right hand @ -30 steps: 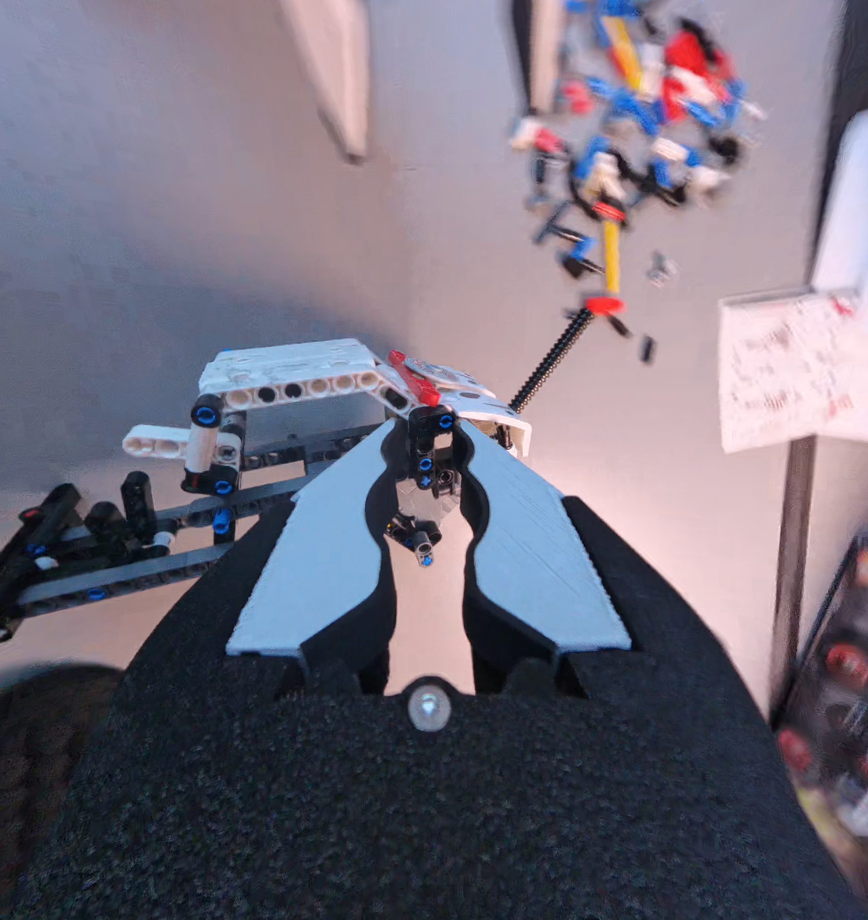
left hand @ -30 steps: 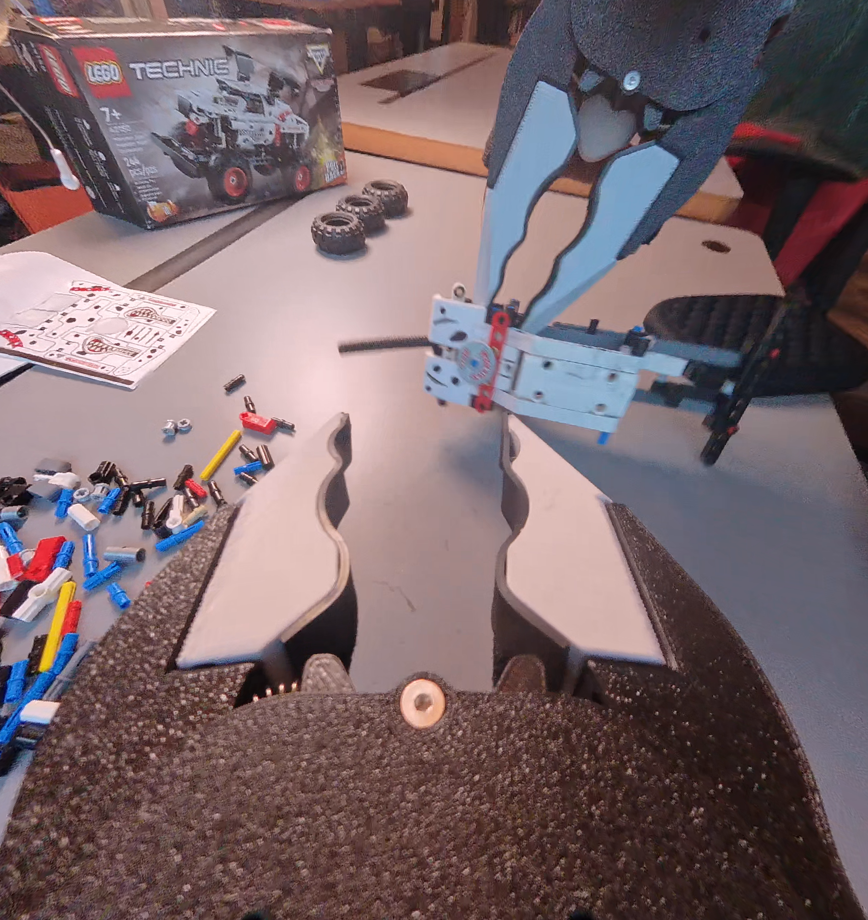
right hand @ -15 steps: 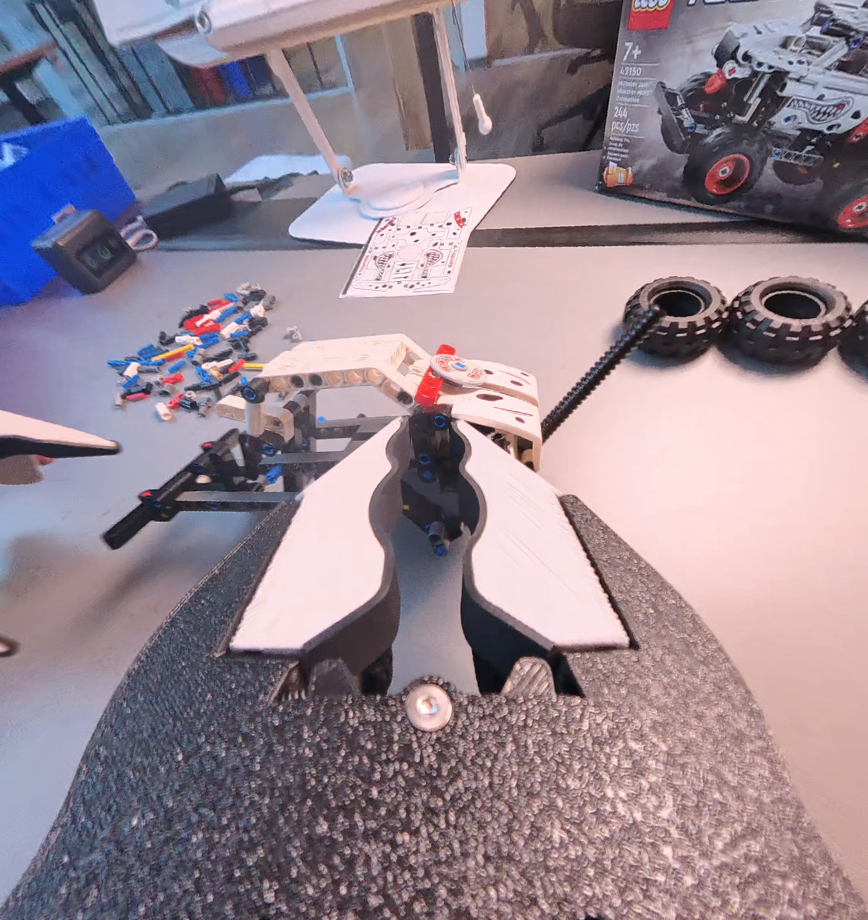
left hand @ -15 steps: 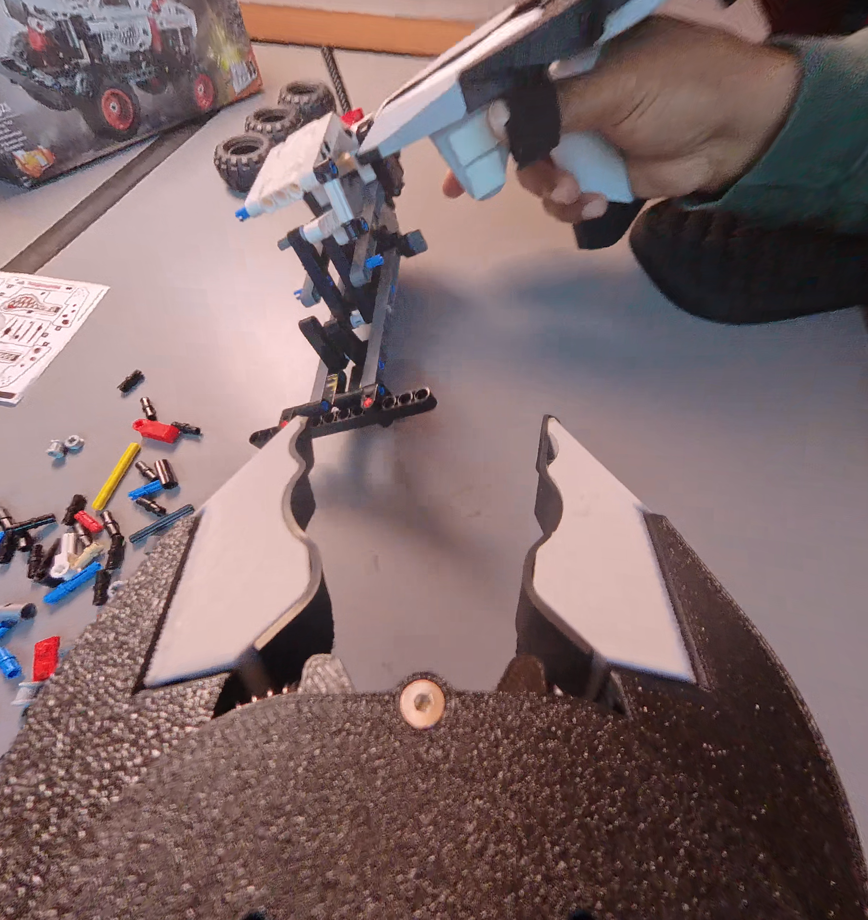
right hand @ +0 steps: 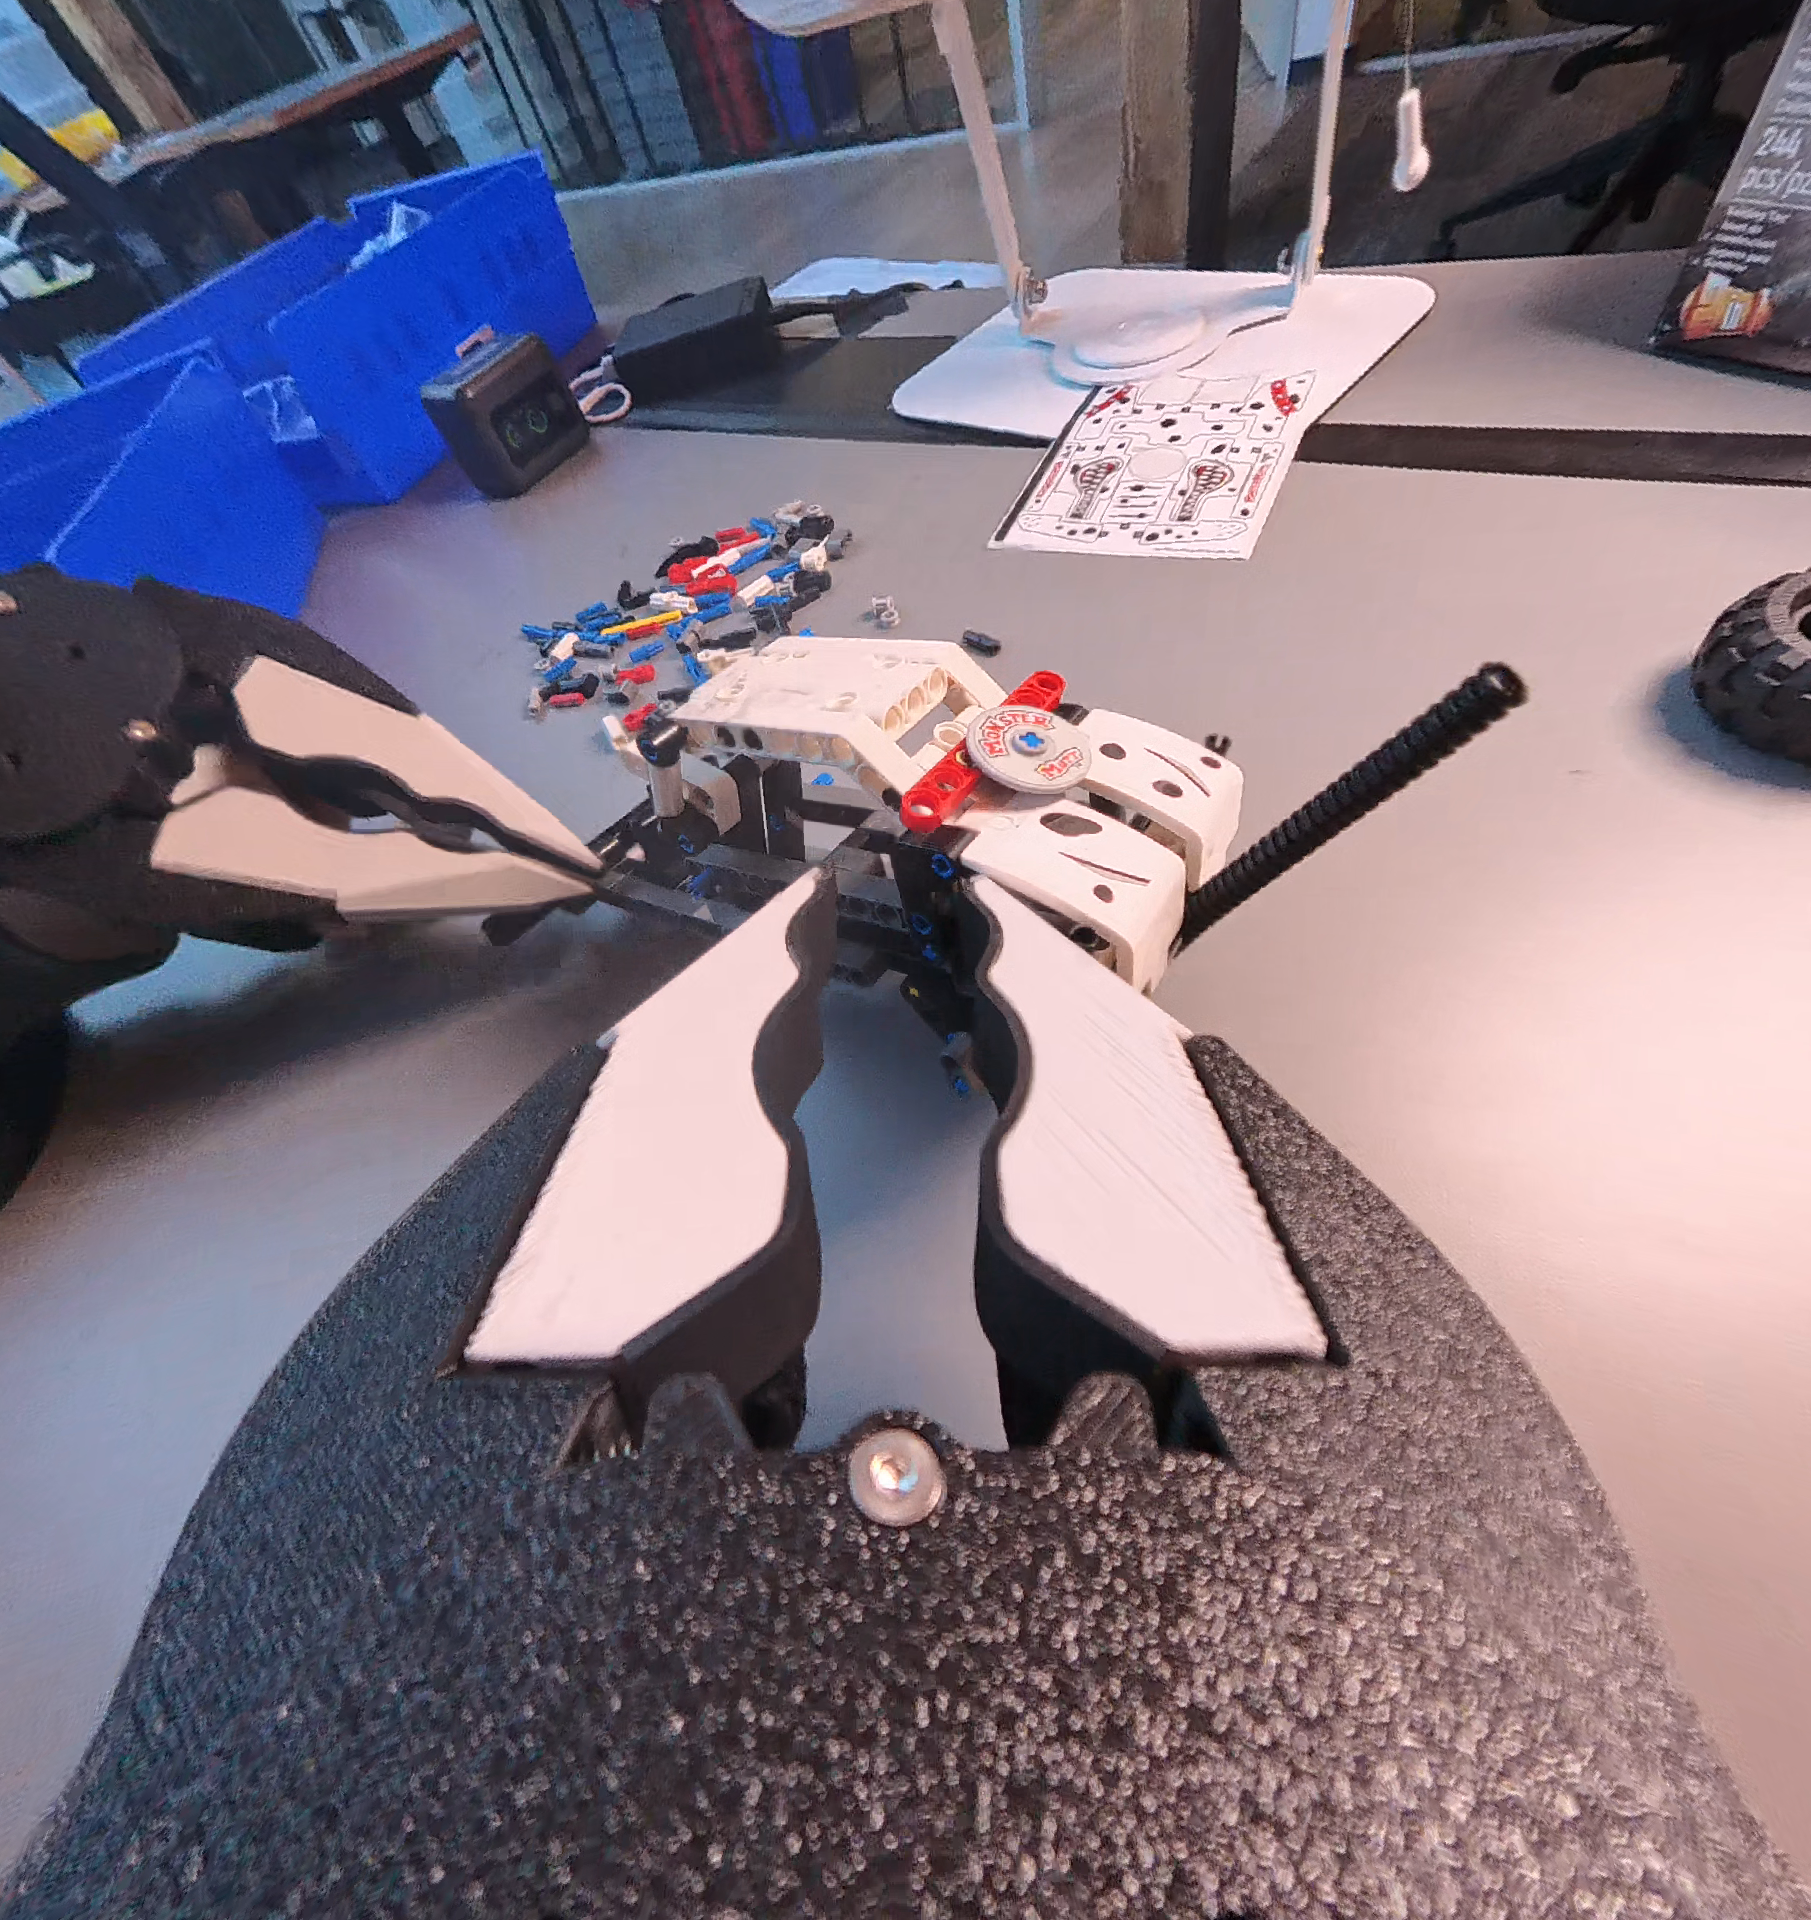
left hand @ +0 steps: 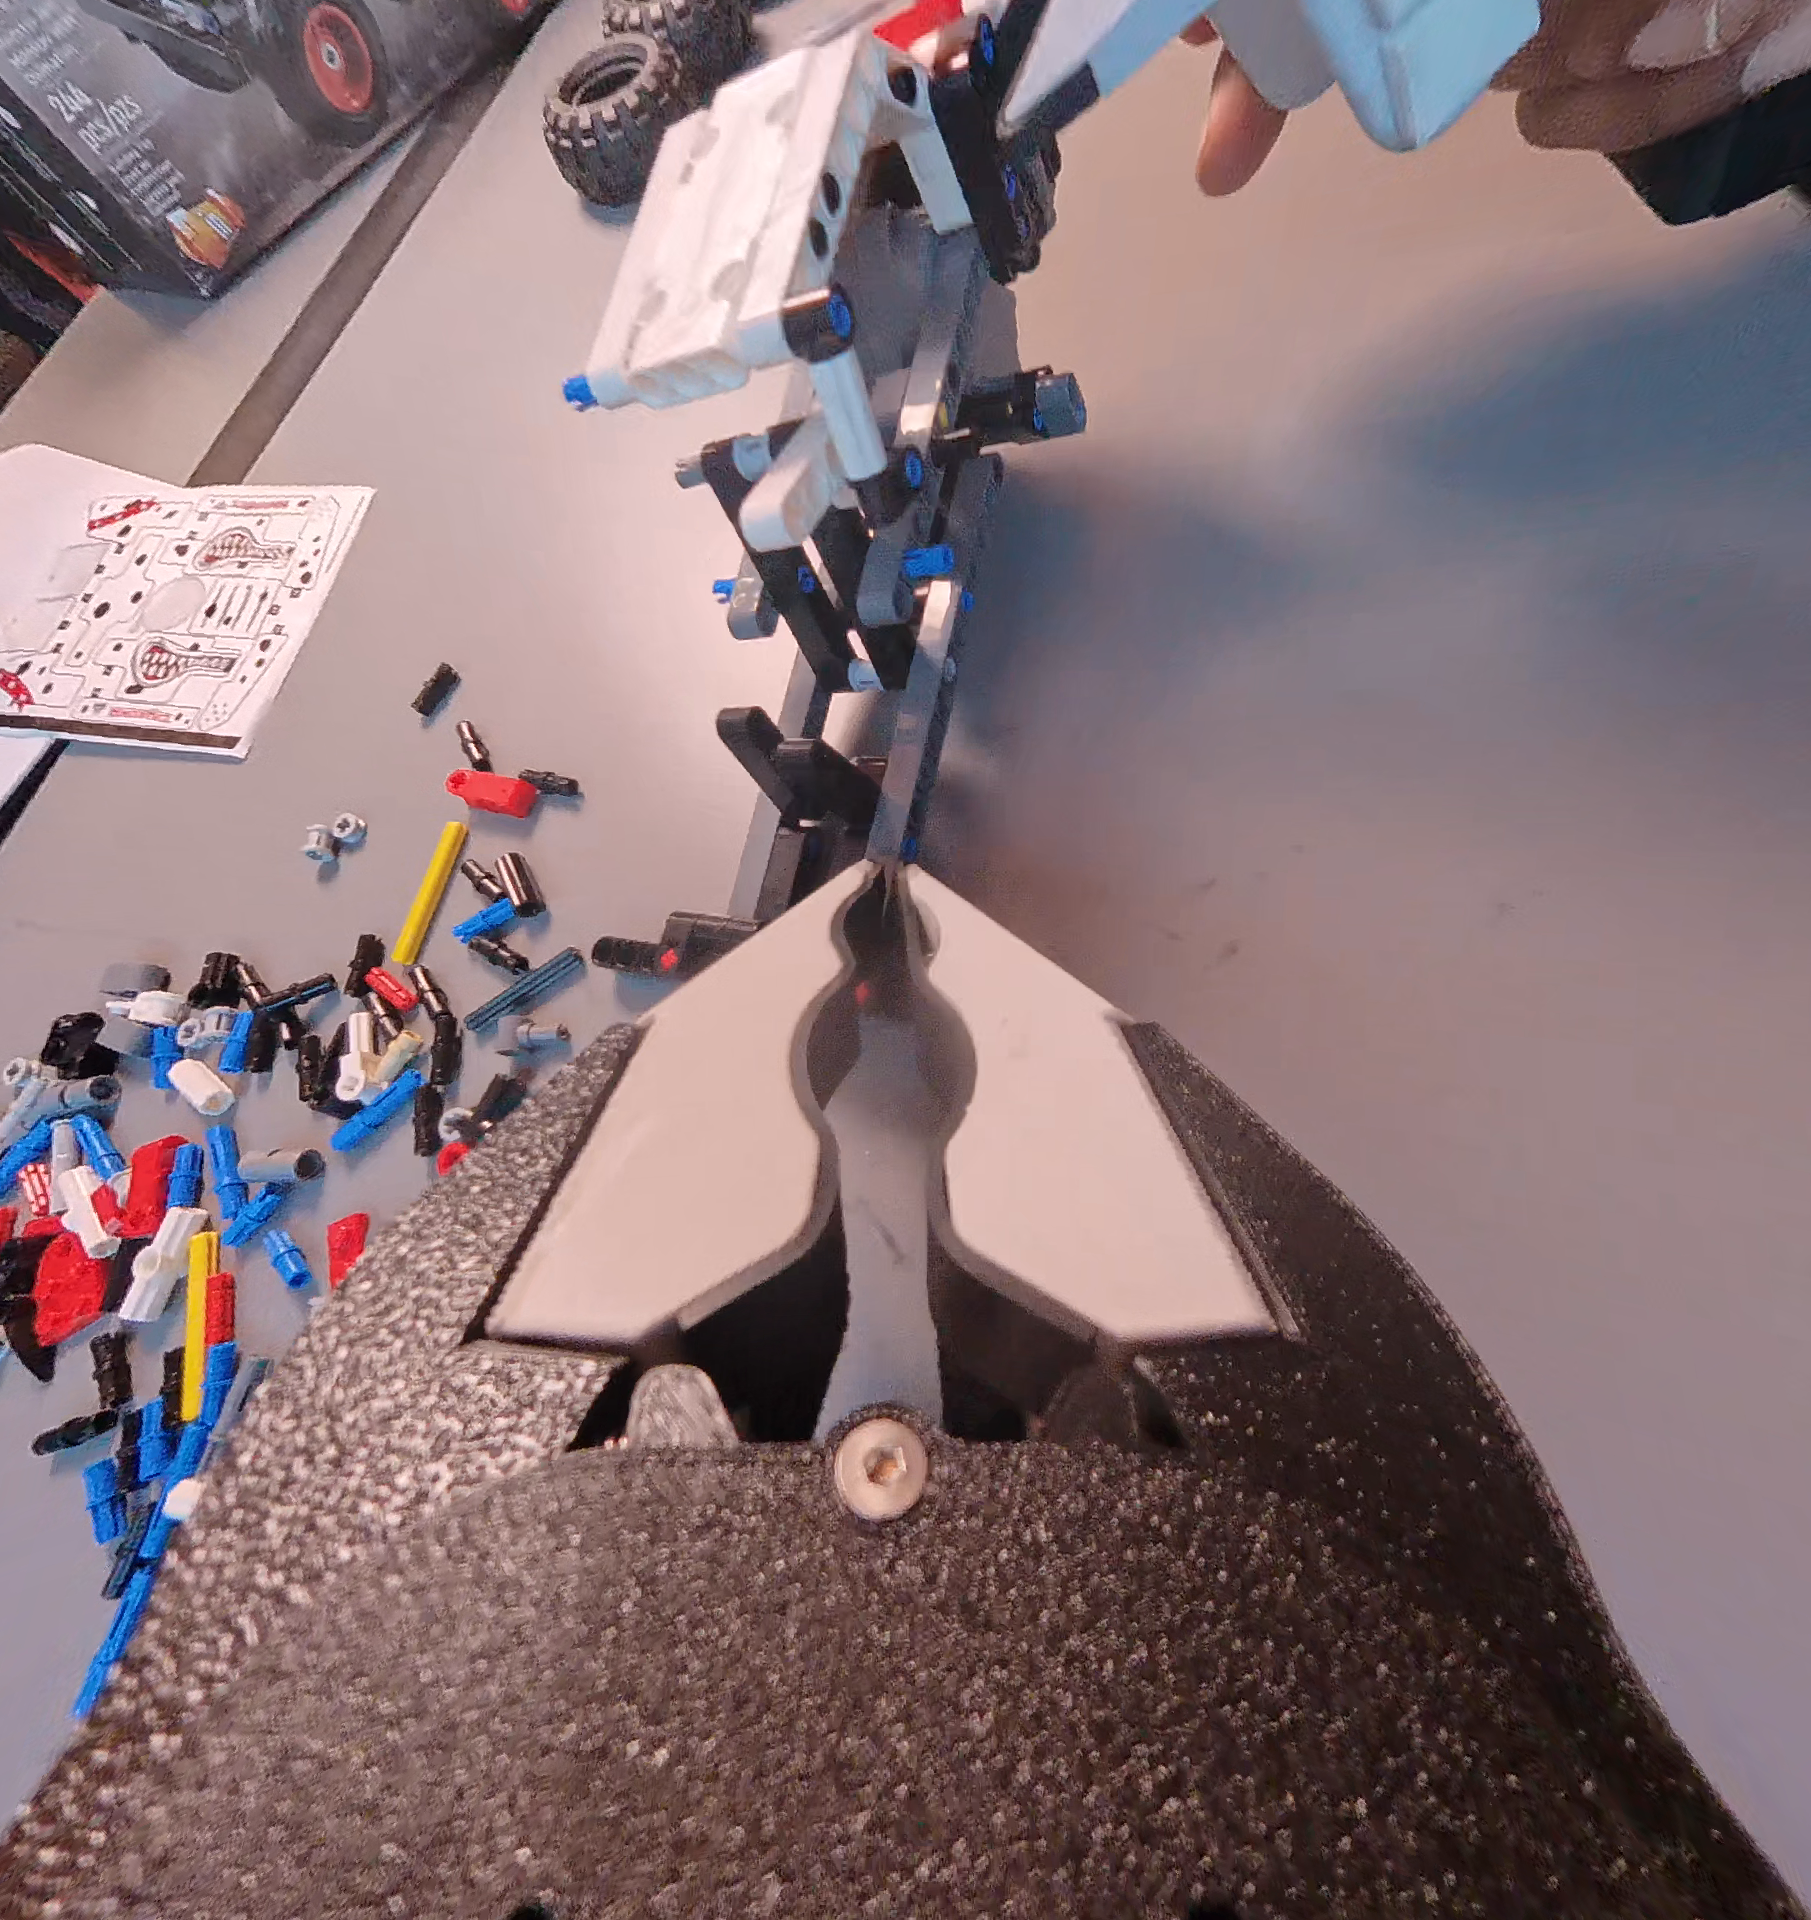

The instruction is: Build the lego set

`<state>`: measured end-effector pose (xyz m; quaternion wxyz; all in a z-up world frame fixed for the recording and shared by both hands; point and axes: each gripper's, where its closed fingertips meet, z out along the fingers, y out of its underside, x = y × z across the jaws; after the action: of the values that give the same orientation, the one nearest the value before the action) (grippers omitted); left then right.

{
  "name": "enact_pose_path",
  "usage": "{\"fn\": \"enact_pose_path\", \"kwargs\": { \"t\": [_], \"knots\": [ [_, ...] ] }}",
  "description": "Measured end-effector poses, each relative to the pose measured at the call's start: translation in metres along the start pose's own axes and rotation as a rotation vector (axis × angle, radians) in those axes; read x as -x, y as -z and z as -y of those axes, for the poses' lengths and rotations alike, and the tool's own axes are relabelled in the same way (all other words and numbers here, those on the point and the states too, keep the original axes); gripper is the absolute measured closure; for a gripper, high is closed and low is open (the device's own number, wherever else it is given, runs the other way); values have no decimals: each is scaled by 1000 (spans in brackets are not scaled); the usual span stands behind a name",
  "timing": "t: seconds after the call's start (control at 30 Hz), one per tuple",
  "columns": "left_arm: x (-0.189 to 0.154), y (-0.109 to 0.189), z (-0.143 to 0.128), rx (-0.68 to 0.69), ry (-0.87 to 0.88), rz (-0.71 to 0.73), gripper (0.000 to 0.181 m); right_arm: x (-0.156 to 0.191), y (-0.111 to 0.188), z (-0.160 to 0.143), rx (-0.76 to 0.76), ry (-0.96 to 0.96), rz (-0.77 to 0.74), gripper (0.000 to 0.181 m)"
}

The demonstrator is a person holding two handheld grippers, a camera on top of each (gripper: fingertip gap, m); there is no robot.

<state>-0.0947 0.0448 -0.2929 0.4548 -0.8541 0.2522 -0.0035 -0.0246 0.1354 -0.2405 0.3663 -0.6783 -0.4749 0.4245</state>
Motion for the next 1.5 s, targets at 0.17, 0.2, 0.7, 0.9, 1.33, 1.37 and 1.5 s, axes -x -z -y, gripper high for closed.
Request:
{"fn": "enact_pose_path", "kwargs": {
  "t": [0.17, 0.2, 0.7, 0.9, 1.33, 1.37, 1.5],
  "knots": [
    [8, 16, 6, -81, 72, -12, 162, 6, 10, -8, 82, 66, 57, 157],
    [9, 21, 11, -121, 99, -23, 157, 8, 15, -10, 106, 94, 77, 157],
    [155, 144, 101, -715, 394, 363, 148, 44, 37, 135, -267, 476, 166, 135],
    [215, 176, 122, -882, 329, 550, 181, 41, -12, 213, -422, 547, 91, 176],
    [251, 145, 89, -776, 451, 598, 145, -50, -215, 325, -334, 611, -99, 181],
    [251, 142, 86, -752, 447, 604, 143, -55, -225, 329, -338, 608, -102, 181],
    [257, 134, 70, -663, 455, 650, 145, -59, -247, 335, -352, 588, -65, 181]
  ]
}}
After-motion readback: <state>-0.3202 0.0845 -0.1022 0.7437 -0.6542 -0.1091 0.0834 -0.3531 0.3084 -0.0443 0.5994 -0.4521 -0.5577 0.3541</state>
